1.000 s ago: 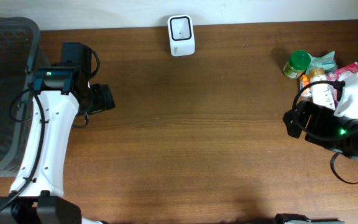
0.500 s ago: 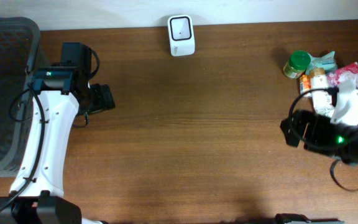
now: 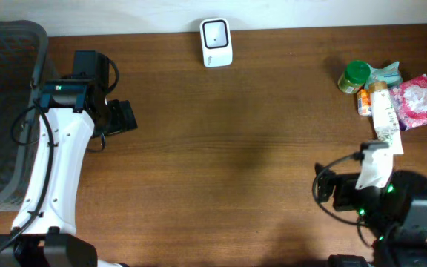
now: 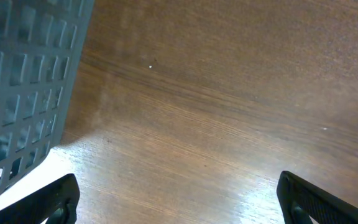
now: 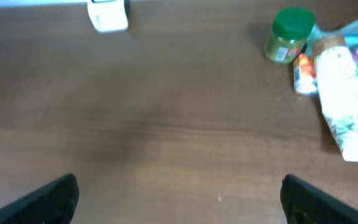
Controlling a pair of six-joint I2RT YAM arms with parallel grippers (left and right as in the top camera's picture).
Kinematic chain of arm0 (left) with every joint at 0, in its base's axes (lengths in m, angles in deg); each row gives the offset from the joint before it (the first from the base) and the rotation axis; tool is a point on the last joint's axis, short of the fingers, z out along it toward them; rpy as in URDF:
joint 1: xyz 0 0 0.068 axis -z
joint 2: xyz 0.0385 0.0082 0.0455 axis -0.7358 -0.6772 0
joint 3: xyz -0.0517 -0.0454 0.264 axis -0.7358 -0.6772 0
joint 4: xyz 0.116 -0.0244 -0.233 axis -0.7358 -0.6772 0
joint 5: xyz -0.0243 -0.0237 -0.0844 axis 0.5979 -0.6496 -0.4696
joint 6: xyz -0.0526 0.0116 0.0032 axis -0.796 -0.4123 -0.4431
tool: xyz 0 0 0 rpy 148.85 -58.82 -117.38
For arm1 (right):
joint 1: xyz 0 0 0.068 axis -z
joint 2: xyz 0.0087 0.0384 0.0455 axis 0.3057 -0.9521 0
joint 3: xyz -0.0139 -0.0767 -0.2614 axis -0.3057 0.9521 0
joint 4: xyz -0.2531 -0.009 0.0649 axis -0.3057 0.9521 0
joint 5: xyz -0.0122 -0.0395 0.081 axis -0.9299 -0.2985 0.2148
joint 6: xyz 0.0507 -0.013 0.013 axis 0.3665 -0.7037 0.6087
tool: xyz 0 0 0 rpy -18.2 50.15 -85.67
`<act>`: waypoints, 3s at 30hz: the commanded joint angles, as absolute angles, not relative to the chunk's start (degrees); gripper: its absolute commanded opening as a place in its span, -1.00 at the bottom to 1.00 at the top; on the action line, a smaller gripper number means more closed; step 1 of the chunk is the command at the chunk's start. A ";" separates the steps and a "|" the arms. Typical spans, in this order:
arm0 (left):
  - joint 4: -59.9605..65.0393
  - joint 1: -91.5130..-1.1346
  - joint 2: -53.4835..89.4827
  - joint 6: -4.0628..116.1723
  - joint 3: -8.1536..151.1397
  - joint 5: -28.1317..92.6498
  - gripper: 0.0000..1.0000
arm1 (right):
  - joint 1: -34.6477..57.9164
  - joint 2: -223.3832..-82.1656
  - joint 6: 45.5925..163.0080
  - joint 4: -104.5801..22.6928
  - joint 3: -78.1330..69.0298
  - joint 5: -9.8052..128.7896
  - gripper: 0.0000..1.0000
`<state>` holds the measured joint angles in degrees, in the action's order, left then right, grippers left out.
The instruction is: Scan the item barcode
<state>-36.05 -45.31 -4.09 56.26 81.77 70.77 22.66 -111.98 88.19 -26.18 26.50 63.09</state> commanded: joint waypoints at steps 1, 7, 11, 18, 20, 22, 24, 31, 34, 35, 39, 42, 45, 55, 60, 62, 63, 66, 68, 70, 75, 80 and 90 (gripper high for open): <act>-35.94 -45.68 -3.23 56.09 81.66 71.10 0.98 | 22.25 -104.35 86.07 -32.41 37.12 62.83 0.97; -35.96 -45.68 -3.23 56.09 81.66 71.10 0.98 | 21.37 -90.03 86.05 -48.50 54.25 62.76 0.97; -35.96 -45.68 -3.23 56.09 81.66 71.10 0.98 | 17.11 -82.95 86.12 -52.39 59.96 58.24 0.97; -35.96 -45.68 -3.23 56.09 81.66 71.10 0.98 | 17.00 -82.19 86.14 -65.22 66.12 56.31 0.97; -35.96 -45.68 -3.23 56.09 81.66 71.10 0.98 | 17.00 -82.19 86.14 -70.51 69.07 56.31 0.97; -35.94 -45.68 -3.23 56.09 81.66 71.10 0.98 | 16.65 -82.19 86.12 -71.07 69.01 55.46 0.97; -35.96 -45.68 -3.23 56.09 81.66 71.10 0.98 | 16.63 -82.19 86.09 -71.42 69.01 55.24 0.97; -35.96 -45.70 -3.23 56.09 81.66 71.12 0.99 | 16.67 -82.19 86.12 -69.26 69.01 53.69 0.97; -35.96 -45.68 -3.23 56.09 81.66 71.10 0.98 | 16.67 -82.19 86.09 -69.02 69.01 52.22 0.97; -35.96 -45.68 -3.23 56.09 81.66 71.10 0.98 | 16.67 -82.19 86.16 -68.93 69.01 52.22 0.97; -35.96 -45.68 -3.23 56.09 81.66 71.10 0.98 | 16.67 -82.19 89.59 -68.87 68.99 50.91 0.97; -35.96 -45.68 -3.23 56.09 81.66 71.10 0.99 | 16.67 -82.19 89.61 -68.82 68.99 50.94 0.97; -35.94 -45.68 -3.23 56.09 81.66 71.10 0.98 | 16.67 -82.21 89.55 -68.84 68.99 50.96 0.97; -35.94 -45.68 -3.23 56.09 81.66 71.10 0.98 | 16.67 -82.21 89.59 -69.08 69.01 51.37 0.97; -35.96 -45.68 -3.23 56.09 81.66 71.10 0.99 | 16.67 -82.21 89.57 -69.11 69.01 51.37 0.97; -35.96 -45.68 -3.23 56.09 81.66 71.10 0.98 | 16.67 -82.21 89.57 -69.08 69.01 51.37 0.97; -35.96 -45.68 -3.23 56.09 81.66 71.10 0.98 | 16.67 -82.21 89.57 -69.08 69.01 51.39 0.97; -35.96 -45.68 -3.23 56.09 81.66 71.10 0.98 | 16.67 -82.21 89.57 -69.08 69.01 51.37 0.98; -35.96 -45.68 -3.23 56.09 81.66 71.10 0.98 | 16.67 -82.21 89.57 -69.11 69.01 51.37 0.97; -35.94 -45.68 -3.21 56.09 81.66 71.14 0.98 | 16.67 -82.21 89.57 -69.08 69.01 51.37 0.97; -27.13 -42.64 1.57 56.42 80.94 69.31 0.98 | 16.67 -82.21 89.57 -69.11 68.99 51.37 0.97; -9.38 -34.97 14.03 73.92 68.06 66.42 0.98 | 16.67 -82.21 89.57 -69.08 69.01 51.37 0.98; 9.68 -34.03 55.74 77.94 27.56 60.04 0.99 | 16.67 -82.21 89.59 -69.11 69.01 51.37 0.97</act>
